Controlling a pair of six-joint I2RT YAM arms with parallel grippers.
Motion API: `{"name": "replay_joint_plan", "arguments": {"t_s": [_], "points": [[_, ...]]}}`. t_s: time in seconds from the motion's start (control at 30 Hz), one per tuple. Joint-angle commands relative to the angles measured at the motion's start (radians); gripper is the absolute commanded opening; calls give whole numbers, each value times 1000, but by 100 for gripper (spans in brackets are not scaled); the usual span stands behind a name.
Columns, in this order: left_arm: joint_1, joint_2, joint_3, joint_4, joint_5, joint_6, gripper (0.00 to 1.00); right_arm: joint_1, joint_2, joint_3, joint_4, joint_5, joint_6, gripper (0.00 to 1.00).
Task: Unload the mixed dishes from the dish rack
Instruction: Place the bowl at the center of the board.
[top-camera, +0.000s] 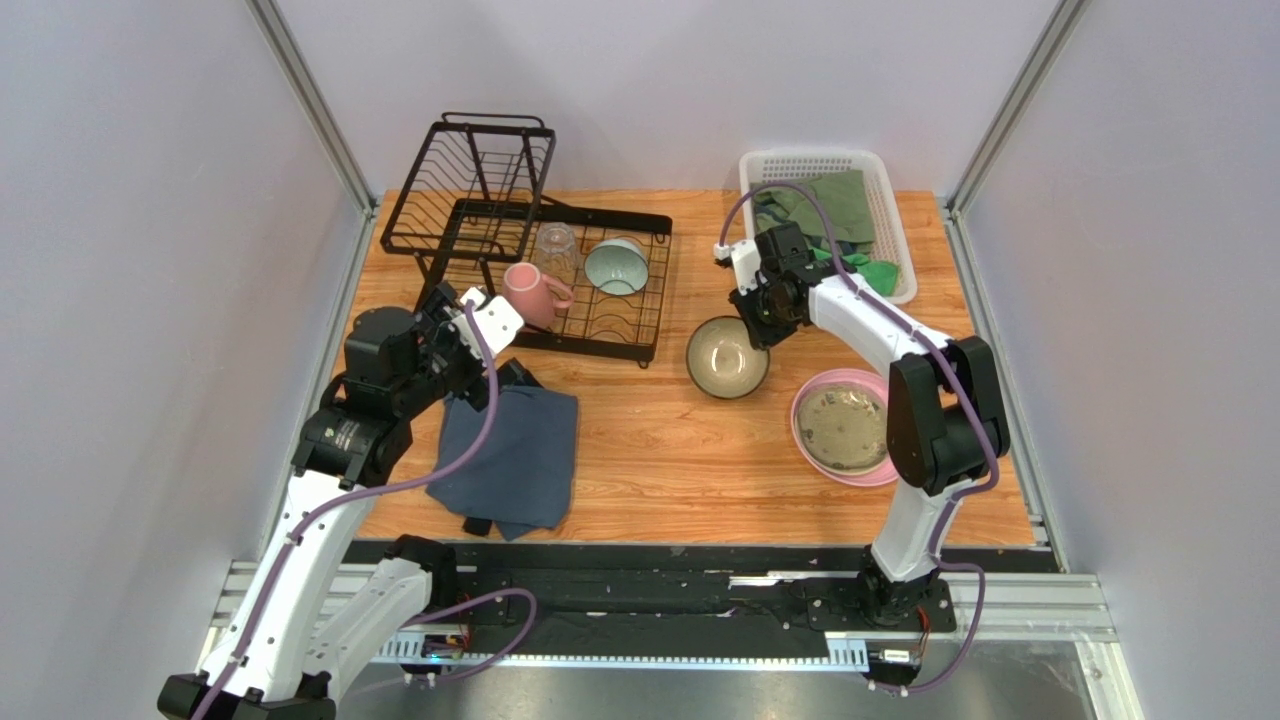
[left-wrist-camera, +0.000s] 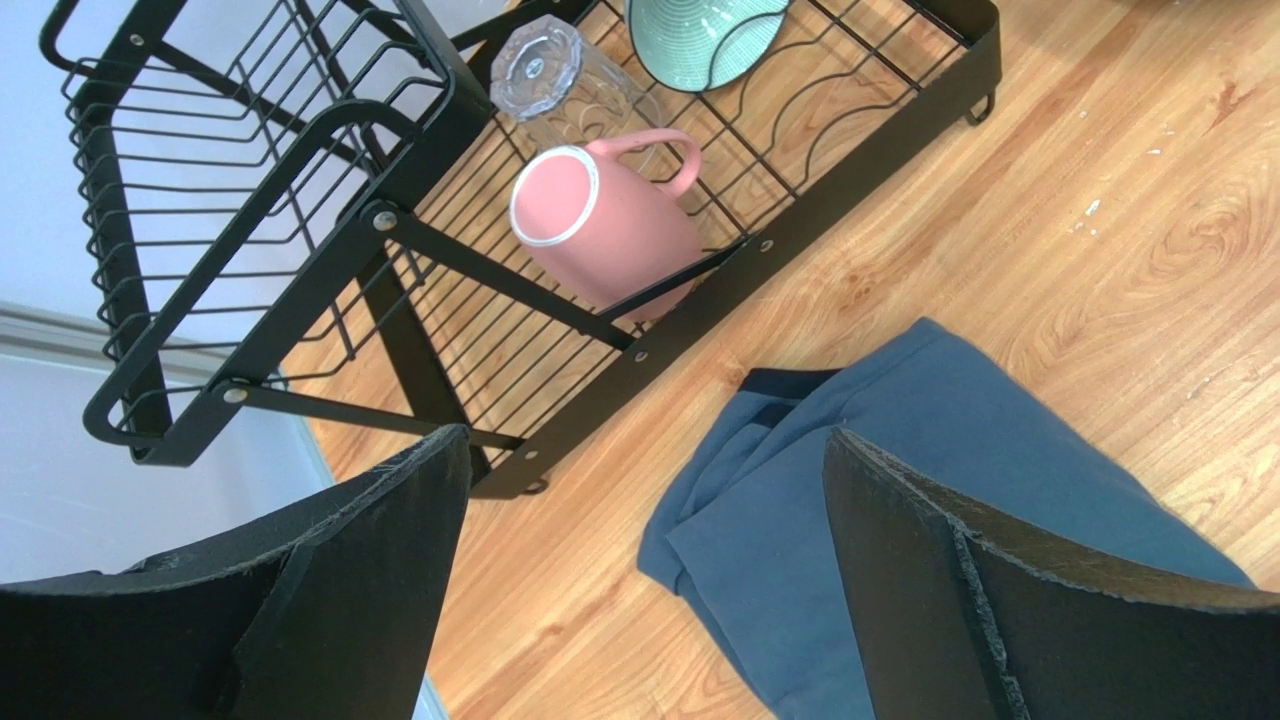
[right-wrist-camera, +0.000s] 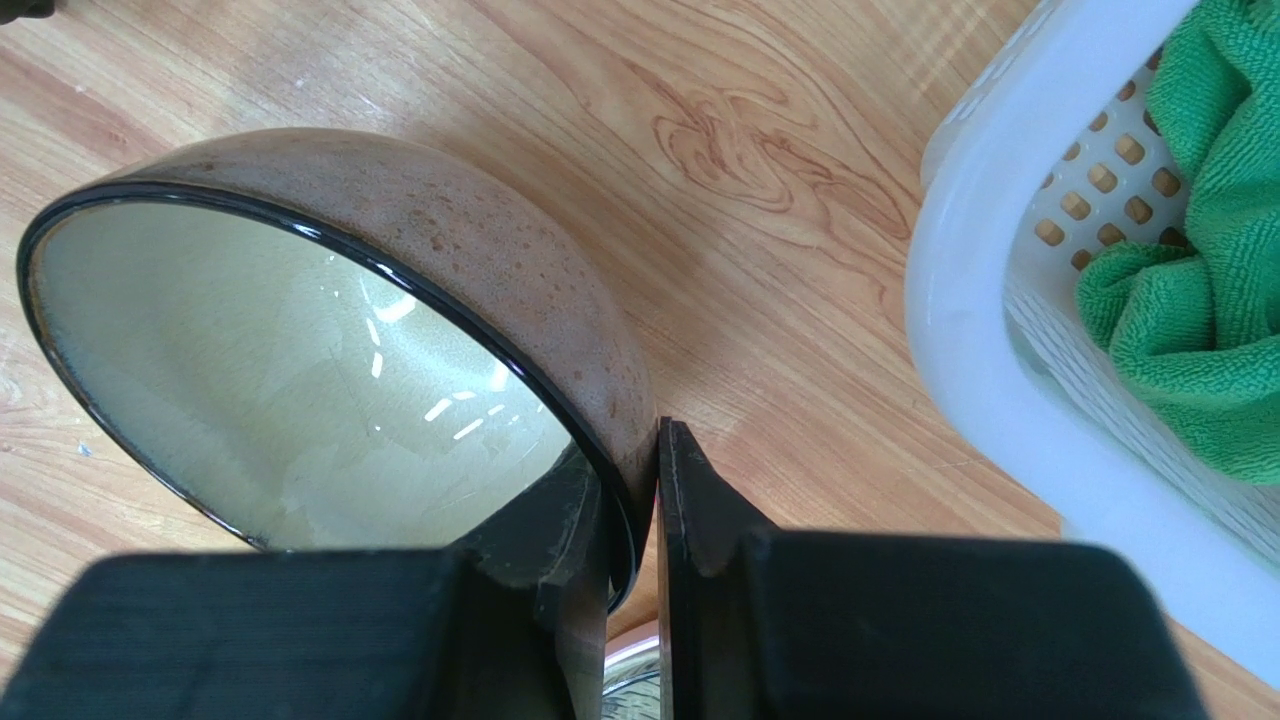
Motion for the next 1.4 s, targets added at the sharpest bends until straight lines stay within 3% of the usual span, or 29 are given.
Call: {"name": "replay_joint_plan", "arguments": {"t_s": [0.0, 0.93, 1.37], "points": [[6, -16, 19, 12, 12, 9, 95, -8, -14, 59, 38, -47, -12, 0], [6, -25, 5, 14, 8, 14, 95, -21, 19, 32, 30, -44, -54, 0], [6, -26, 6, 8, 6, 18, 95, -28, 26, 41, 6, -36, -60, 24]]}}
